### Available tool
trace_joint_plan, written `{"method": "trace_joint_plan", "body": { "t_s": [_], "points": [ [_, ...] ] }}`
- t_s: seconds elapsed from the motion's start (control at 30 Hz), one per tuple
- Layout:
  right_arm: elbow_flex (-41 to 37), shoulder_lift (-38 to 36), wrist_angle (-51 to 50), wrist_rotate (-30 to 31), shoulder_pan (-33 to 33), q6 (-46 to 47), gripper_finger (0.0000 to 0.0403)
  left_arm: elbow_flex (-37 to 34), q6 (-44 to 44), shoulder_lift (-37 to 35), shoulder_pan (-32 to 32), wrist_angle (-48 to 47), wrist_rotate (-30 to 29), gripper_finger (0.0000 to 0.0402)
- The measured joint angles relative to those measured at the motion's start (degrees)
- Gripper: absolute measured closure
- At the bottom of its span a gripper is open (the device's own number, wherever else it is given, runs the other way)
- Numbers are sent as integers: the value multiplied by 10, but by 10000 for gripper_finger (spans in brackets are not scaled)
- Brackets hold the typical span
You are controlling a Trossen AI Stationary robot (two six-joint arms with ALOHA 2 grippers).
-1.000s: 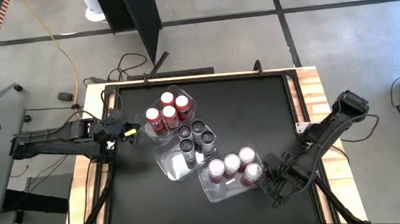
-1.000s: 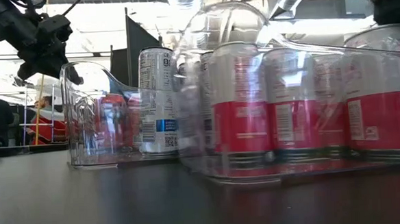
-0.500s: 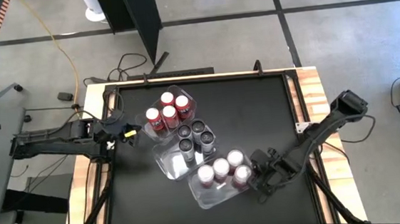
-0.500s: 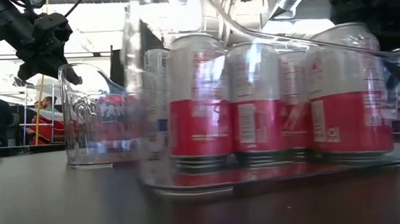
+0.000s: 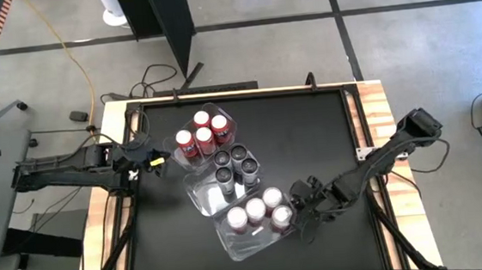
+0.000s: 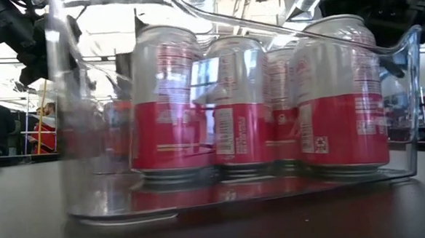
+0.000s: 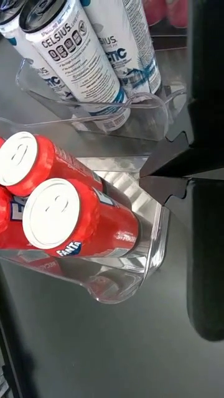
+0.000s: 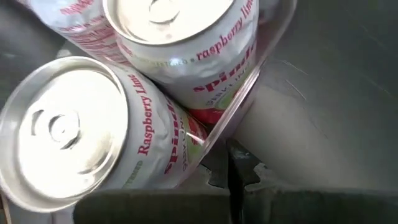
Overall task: Sort soda cans
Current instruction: Adjust the transparent bins
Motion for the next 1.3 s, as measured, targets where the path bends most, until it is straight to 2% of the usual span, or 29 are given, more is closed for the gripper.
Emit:
{"method": "trace_joint_plan", "body": {
  "t_s": [0.27,0.43,0.53,0.8,1.0,1.3],
  "points": [
    [0,0,37,-13,-14,-60,399,0,19,0,0,7,6,401],
    [0,0,35,-12,-9,-91,392,0,108,0,-1,46,63,401],
    [0,0,32,-12,-2,-104,374,0,157,0,-8,70,104,401],
    [1,0,8,-12,1,-107,307,0,259,16,-50,96,147,400],
    [1,-15,-17,-12,5,-109,259,0,354,66,-89,107,133,378],
    [1,-70,-41,-10,20,-124,208,10,409,175,-120,104,26,317]
  ]
}}
